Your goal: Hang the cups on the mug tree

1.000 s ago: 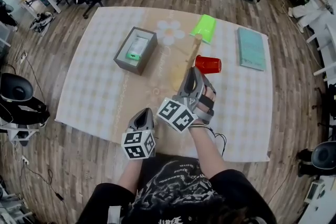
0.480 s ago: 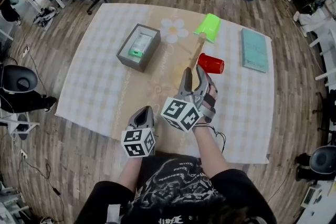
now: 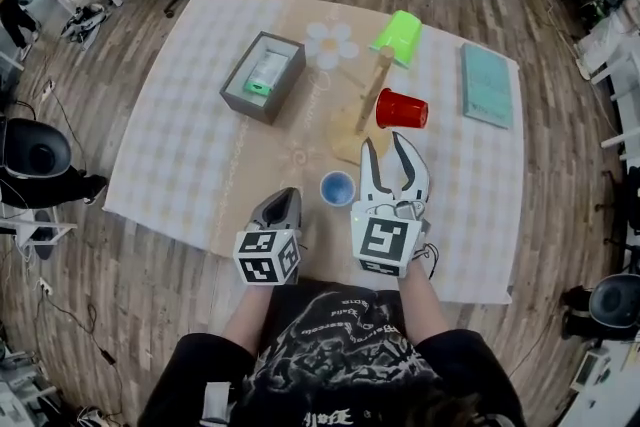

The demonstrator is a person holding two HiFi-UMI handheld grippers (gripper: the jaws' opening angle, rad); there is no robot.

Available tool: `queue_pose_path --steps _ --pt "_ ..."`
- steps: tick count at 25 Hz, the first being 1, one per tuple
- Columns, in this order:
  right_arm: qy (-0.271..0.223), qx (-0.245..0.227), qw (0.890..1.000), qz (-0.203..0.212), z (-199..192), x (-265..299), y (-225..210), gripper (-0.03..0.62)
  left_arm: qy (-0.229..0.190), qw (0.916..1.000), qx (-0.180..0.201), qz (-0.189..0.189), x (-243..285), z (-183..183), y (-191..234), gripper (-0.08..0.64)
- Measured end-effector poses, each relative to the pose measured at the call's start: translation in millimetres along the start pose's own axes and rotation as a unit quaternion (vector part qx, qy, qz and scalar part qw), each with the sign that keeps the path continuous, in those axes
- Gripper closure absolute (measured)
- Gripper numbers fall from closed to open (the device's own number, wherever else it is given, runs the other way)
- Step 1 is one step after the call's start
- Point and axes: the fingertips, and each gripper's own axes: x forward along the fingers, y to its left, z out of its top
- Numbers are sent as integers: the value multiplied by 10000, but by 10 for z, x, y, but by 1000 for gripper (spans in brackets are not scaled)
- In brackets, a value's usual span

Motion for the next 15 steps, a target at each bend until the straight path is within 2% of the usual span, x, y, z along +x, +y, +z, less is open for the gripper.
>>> queue_pose_path --steps 4,9,12,15 --pt "317 292 9987 277 -343 -225 -85 475 51 9999 35 -157 37 -2 -77 539" --pt "910 758 9927 245 -897 -465 -206 564 142 9993 60 -349 112 -15 -163 537" --pt "1268 906 9874 279 -1194 -618 -217 583 287 9981 73 -533 150 -35 -236 478" --pt "1599 1082 9806 333 -1472 -791 -212 583 513 9965 96 -646 209 -81 -302 456"
